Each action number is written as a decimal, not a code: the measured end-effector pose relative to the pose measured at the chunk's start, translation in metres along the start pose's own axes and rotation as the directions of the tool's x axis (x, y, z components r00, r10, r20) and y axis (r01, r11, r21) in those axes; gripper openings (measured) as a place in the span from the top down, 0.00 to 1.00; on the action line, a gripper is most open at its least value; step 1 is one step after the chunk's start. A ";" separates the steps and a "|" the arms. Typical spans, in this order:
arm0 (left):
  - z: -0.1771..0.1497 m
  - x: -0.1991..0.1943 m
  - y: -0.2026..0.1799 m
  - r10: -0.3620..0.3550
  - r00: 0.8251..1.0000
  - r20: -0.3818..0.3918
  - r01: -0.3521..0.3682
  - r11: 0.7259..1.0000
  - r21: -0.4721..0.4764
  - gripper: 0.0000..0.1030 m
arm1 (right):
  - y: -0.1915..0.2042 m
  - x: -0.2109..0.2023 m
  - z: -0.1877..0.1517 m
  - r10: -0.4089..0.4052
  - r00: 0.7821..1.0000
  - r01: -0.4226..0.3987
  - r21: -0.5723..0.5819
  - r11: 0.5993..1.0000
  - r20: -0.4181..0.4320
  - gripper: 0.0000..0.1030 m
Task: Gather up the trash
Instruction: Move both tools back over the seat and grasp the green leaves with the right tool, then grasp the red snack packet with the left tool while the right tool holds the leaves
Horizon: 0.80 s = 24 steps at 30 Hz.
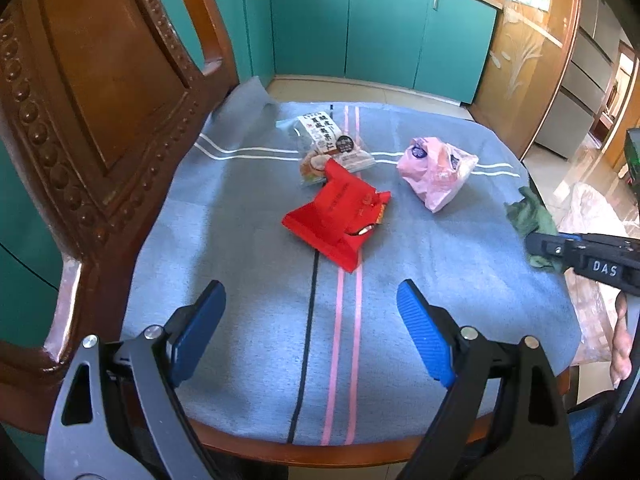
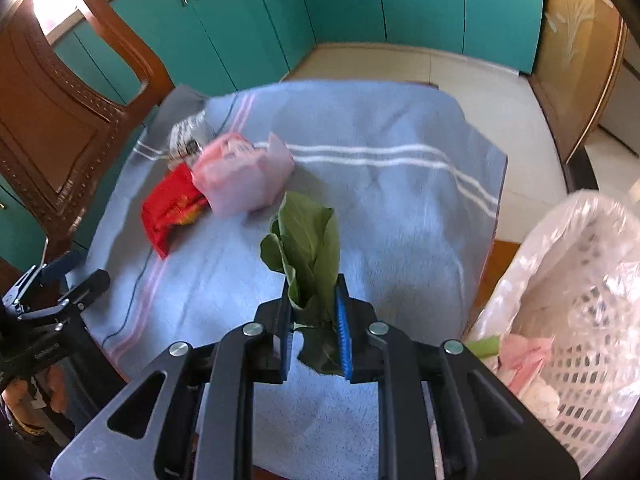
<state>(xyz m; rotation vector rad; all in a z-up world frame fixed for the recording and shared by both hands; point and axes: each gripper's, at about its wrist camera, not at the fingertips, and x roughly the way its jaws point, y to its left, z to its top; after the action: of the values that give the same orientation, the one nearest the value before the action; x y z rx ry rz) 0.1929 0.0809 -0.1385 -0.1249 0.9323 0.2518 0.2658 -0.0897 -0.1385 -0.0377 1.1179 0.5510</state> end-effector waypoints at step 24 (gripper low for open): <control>-0.007 0.010 -0.005 -0.017 0.999 -0.032 0.018 1.000 0.014 0.13 | 0.035 0.038 -0.007 -0.106 0.994 0.101 -0.126 0.987 -0.031 0.50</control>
<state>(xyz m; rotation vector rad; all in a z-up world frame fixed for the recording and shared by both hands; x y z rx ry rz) 0.1945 0.0761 -0.1504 -0.1238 0.9642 0.2273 0.2563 -0.0462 -0.1659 -0.2135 1.1106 0.5279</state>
